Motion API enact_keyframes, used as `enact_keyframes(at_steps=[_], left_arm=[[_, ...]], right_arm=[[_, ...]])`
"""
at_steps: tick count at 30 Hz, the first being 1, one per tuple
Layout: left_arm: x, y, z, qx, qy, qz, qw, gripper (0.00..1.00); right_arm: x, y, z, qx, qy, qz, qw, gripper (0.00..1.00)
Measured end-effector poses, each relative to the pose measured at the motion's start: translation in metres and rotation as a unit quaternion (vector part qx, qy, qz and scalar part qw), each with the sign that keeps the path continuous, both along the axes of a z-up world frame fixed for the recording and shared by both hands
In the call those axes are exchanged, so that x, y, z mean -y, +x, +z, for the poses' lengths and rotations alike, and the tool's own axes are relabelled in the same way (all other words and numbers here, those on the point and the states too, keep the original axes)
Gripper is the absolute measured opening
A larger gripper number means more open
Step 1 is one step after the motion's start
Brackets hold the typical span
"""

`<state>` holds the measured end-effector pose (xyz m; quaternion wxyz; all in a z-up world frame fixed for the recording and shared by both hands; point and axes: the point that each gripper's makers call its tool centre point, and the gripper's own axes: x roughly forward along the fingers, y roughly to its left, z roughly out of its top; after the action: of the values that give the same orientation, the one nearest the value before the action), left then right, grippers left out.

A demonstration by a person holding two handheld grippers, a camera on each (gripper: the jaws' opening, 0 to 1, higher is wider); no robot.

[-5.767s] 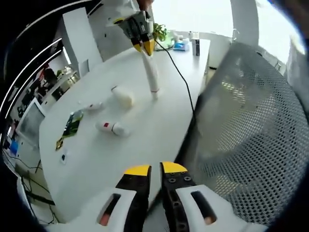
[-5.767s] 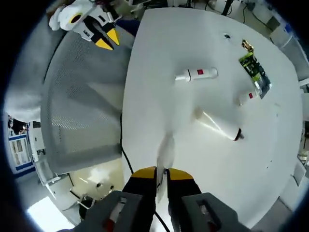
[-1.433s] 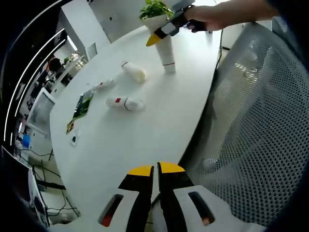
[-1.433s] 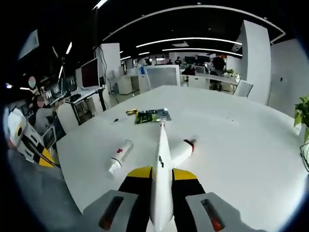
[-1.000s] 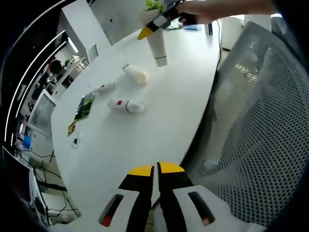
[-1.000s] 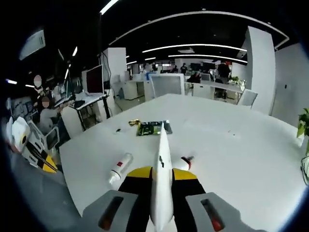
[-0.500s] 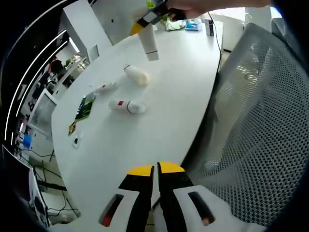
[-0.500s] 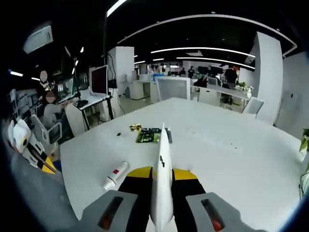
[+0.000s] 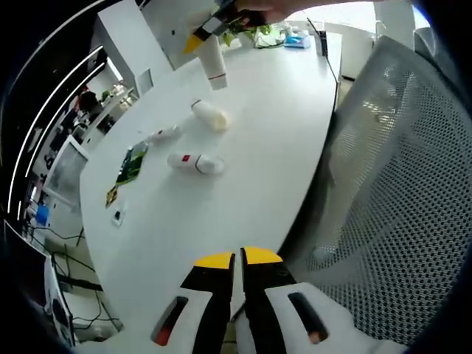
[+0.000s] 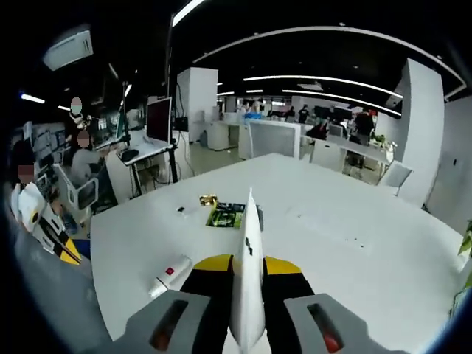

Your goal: Arrange the skincare products in the storage area until every visible bottle or jar stands upright without overlapping.

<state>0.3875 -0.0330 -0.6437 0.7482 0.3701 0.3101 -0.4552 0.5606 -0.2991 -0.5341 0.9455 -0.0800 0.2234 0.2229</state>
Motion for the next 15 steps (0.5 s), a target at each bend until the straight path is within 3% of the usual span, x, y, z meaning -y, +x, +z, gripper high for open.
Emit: enact_keyframes(at_steps=[15], left_arm=[[-0.001, 0.0, -0.002, -0.005, 0.003, 0.001, 1.0, 0.02]], right_arm=[[0.01, 0.02, 0.0, -0.005, 0.009, 0.001, 0.9999, 0.07]])
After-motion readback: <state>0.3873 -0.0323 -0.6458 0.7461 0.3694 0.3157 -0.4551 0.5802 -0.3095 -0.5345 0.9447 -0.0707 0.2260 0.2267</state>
